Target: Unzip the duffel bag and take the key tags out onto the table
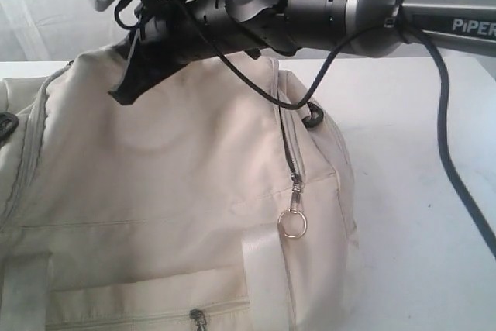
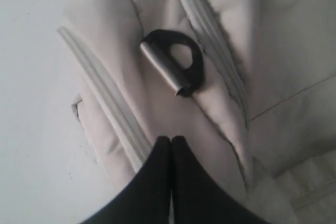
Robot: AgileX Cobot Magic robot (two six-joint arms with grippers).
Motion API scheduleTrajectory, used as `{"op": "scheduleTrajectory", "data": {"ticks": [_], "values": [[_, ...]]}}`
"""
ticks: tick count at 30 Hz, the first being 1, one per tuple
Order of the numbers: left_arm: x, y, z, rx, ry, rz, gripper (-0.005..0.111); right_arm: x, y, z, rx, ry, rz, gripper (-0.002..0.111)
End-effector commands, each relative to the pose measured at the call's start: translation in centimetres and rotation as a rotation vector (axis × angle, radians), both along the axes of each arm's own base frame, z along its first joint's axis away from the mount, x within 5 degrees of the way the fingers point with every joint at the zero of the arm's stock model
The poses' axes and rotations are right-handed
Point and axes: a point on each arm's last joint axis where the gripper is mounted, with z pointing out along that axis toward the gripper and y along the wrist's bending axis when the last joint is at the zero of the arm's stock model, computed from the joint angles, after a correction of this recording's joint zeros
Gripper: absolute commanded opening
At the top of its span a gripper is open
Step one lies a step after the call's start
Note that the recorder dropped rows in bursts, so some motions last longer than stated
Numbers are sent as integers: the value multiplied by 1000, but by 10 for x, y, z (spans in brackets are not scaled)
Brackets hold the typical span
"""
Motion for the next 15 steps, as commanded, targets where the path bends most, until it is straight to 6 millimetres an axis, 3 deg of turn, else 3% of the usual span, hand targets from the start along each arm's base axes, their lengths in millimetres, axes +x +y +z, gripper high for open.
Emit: {"op": "scheduleTrajectory", "data": {"ticks": [1,8,15], "values": [[5,-2,0,-52,-64,23,0,-13,-6,-4,-155,24,165,0],[12,-2,8,-75,-175,52,0,-36,-11,-19,-305,192,359,0],[17,-11,11,-186,-192,10,0,-42,-12,-31,-365,273,428,1]]}}
